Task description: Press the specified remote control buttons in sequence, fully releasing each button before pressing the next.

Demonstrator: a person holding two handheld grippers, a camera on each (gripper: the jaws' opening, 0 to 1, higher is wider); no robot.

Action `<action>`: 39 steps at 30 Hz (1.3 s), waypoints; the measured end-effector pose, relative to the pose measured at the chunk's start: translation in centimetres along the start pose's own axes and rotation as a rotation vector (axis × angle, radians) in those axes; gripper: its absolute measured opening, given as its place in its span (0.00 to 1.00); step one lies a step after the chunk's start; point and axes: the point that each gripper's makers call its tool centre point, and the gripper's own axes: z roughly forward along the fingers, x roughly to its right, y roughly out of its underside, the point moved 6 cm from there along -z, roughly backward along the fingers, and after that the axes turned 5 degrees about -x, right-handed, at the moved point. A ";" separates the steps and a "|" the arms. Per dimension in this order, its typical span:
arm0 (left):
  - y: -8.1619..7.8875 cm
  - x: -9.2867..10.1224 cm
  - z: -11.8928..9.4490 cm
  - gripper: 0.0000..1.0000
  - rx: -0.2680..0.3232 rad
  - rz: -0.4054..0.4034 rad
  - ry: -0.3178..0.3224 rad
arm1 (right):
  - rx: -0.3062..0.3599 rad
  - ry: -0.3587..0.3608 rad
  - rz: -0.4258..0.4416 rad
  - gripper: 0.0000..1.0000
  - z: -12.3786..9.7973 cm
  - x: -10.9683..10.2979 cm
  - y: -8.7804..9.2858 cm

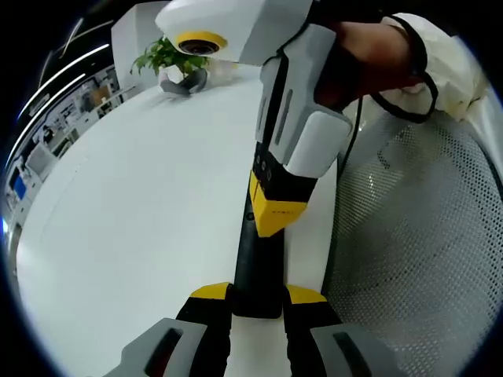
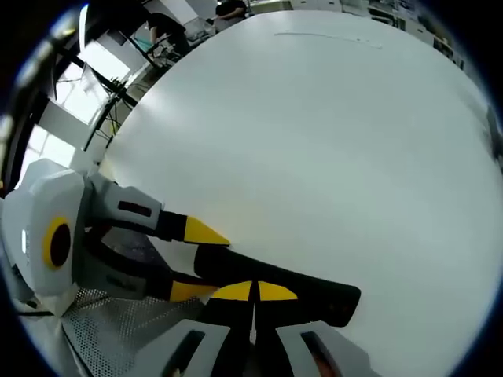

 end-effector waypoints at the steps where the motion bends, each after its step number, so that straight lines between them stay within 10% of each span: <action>1: 0.0 0.0 0.0 0.25 0.000 0.000 0.000 | 0.000 0.002 -0.001 0.00 0.0 0.0 0.0; 39: 0.0 0.0 0.0 0.25 -0.009 0.013 -0.001 | 0.063 -0.036 0.084 0.00 0.0 0.4 0.3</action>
